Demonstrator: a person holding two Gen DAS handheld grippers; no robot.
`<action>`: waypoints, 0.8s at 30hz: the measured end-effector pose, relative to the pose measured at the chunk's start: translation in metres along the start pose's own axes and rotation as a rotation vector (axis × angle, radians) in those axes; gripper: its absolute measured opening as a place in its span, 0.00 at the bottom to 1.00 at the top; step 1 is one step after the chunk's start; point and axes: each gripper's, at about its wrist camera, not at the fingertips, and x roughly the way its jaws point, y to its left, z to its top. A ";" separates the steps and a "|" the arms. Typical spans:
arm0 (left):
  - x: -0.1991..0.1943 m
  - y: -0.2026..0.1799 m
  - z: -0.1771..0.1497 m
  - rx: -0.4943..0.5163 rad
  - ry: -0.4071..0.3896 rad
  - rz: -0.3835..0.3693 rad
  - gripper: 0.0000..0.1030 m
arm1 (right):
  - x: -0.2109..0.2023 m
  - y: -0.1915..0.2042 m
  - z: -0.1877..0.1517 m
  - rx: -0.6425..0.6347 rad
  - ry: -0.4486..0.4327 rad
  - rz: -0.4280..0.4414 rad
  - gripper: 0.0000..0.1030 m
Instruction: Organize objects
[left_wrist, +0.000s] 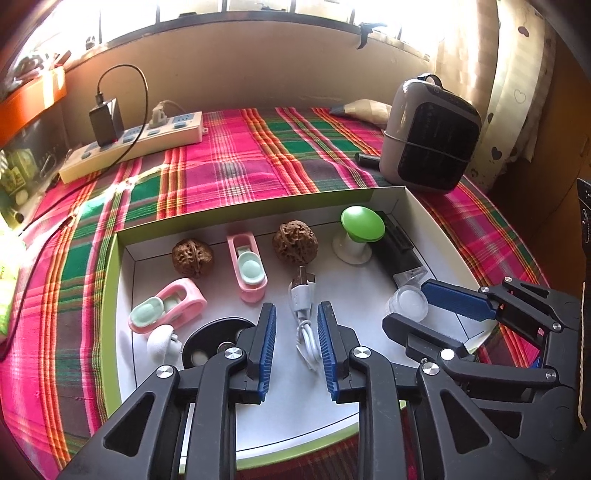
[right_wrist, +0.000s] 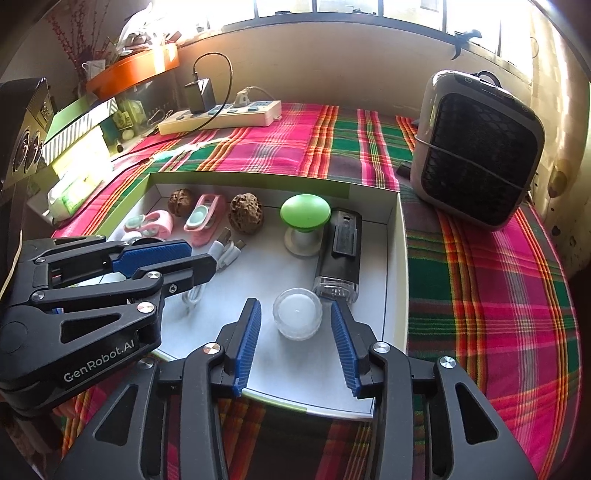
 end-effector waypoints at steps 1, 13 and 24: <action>-0.002 0.000 -0.001 -0.002 -0.004 0.003 0.21 | -0.001 0.001 0.000 0.000 -0.001 -0.001 0.40; -0.036 -0.002 -0.012 -0.027 -0.066 0.050 0.22 | -0.024 0.008 -0.009 0.005 -0.037 -0.007 0.40; -0.066 -0.006 -0.039 -0.059 -0.104 0.100 0.24 | -0.049 0.016 -0.024 0.017 -0.085 0.000 0.46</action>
